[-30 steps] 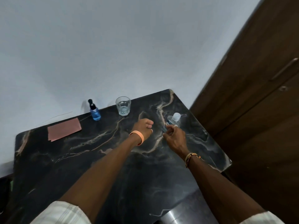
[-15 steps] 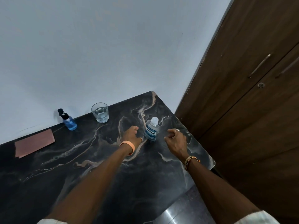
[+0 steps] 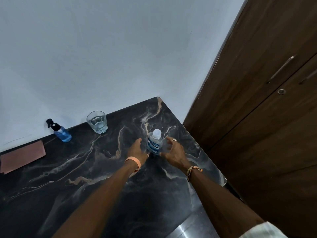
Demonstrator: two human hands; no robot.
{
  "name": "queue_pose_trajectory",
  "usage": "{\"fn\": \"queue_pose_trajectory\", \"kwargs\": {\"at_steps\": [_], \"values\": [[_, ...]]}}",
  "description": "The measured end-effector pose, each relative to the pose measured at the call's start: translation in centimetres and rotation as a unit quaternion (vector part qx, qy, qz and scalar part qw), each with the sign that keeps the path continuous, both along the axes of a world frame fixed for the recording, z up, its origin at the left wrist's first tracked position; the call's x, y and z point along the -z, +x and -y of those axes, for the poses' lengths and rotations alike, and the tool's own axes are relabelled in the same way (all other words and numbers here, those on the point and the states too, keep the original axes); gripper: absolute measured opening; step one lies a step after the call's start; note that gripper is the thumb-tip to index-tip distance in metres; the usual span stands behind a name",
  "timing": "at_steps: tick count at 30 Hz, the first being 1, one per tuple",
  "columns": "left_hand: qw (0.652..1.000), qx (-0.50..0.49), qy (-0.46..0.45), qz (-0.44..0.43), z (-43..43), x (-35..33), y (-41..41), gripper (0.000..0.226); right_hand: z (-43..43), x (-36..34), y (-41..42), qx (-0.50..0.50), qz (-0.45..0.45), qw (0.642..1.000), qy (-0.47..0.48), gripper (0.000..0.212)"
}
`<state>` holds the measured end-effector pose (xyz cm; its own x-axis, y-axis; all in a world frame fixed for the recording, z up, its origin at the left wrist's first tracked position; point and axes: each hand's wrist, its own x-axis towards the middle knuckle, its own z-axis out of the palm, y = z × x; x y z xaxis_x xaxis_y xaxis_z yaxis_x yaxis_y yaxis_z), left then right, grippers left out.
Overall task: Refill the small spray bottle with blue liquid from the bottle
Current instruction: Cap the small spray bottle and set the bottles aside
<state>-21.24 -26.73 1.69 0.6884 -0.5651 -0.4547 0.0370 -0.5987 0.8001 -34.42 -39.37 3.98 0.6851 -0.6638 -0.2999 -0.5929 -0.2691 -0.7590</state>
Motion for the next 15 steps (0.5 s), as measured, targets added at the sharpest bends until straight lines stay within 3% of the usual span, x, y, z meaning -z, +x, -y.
{"fn": "queue_pose_trajectory", "kwargs": {"at_steps": [3,9,15], "values": [[1.000,-0.006,-0.015,-0.004,0.3,0.5,0.3,0.085,0.2,0.0,0.9,-0.027,0.012,0.999,0.034,0.094],[0.998,-0.001,-0.051,-0.029,1.3,1.3,0.7,0.066,0.6,0.4,1.5,-0.058,0.028,0.997,0.047,0.051],[0.994,-0.037,-0.082,-0.060,1.7,2.0,0.5,0.055,1.2,0.9,1.6,-0.044,0.057,0.994,0.082,0.046]]}}
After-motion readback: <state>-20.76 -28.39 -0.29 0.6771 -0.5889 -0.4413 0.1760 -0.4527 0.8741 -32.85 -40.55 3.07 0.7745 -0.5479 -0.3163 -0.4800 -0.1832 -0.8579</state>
